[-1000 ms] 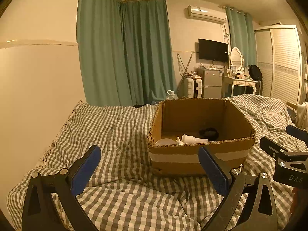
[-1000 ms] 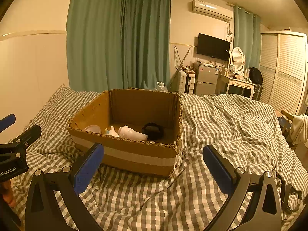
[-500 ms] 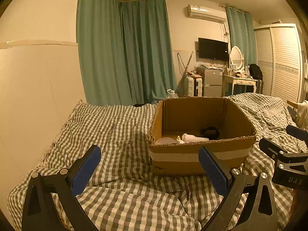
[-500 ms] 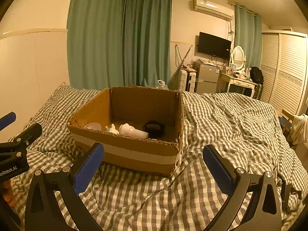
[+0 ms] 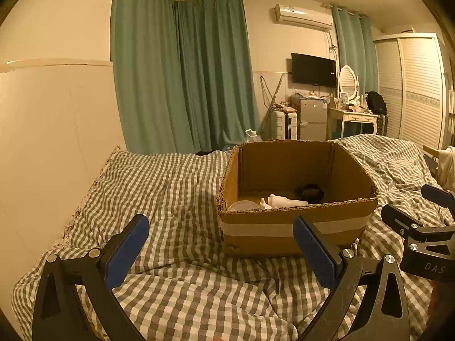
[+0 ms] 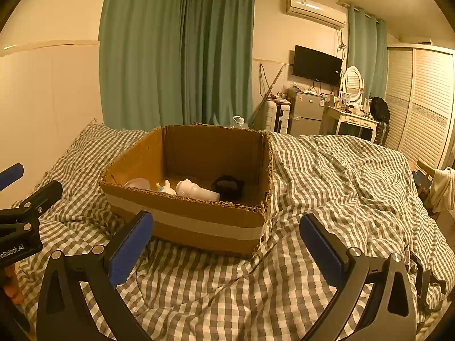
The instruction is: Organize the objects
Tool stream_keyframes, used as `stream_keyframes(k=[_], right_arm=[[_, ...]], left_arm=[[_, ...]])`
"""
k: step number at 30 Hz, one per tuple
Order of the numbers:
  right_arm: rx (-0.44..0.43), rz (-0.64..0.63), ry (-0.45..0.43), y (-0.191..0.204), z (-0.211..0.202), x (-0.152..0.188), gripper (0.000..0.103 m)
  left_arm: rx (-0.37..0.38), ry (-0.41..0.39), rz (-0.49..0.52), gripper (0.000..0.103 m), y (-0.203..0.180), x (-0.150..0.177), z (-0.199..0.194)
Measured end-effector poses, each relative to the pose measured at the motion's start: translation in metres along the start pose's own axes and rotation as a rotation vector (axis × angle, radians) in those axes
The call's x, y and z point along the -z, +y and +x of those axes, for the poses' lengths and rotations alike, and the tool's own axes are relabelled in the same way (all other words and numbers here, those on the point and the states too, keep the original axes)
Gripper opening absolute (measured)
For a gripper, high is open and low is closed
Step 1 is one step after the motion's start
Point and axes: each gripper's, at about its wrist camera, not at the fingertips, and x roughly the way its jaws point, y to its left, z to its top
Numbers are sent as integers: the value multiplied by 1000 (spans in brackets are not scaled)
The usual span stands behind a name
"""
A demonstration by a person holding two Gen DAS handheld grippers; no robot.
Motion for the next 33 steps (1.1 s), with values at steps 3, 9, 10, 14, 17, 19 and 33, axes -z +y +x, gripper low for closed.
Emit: stream_keyframes(k=[3,9,10,14,17,19,33], right_arm=[[1,-1,-1,0,0,0,103],[3,-7,0,1,1,2,103],[4,-9,1,1,1,2,103],[4,-13,3,2,1,2,103],[4,-13,3,2,2,2,103],[3,-13,4,2,2,2,103],[4,-17,9,3,3,4,103]], left_arm=[[-2,-2,-2,103,1,0,0],[-20,-22,6,103,0,1,-2],[-21,-24,9,103,0,1,-2],[-16,-21,5,103,0,0,-2],[-14,-16,1,103,0,0,0],[-14,-15,0,103,0,0,0],[-2,-25,12,103,-4,3,-1]])
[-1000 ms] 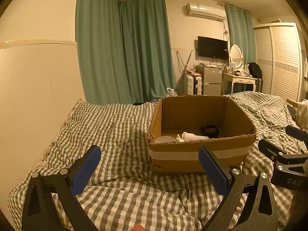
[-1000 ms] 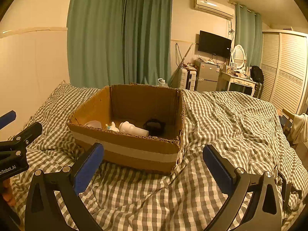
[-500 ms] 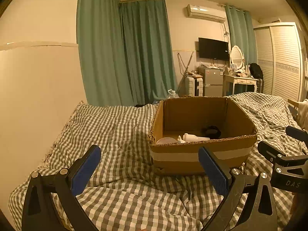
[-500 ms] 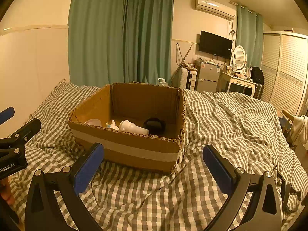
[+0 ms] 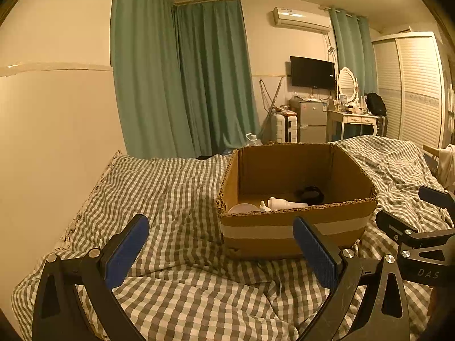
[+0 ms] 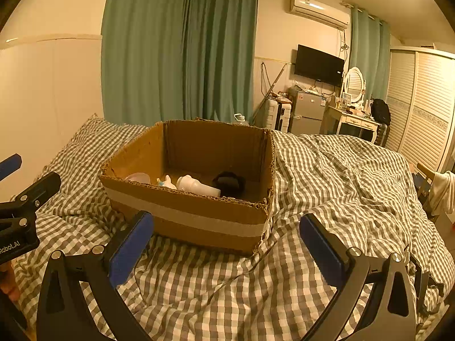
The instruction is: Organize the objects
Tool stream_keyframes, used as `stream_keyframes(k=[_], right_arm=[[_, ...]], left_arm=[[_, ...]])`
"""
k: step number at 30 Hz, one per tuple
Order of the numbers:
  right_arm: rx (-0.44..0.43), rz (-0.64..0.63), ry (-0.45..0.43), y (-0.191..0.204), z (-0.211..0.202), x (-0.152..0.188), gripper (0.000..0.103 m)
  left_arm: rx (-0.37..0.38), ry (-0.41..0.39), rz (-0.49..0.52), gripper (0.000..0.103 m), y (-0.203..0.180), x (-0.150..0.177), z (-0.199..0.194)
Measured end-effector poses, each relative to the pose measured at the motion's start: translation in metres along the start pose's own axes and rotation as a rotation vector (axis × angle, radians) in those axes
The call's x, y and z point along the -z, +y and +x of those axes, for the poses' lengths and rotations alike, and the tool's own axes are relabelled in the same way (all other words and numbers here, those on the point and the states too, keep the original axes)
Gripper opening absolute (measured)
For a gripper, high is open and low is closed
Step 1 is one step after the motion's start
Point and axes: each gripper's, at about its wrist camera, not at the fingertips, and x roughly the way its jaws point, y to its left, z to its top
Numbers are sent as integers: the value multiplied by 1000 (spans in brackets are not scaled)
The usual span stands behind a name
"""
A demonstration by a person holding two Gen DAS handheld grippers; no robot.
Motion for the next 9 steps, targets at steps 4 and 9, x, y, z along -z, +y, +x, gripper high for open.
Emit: stream_keyframes(k=[4,9], right_arm=[[-1,-2,5,0,1,1,103],[-1,-6,8,-1,1,3,103]], left_arm=[[-1,-5,7,103,-2,1,0],[-12,-36,15,103,-3,2,-5]])
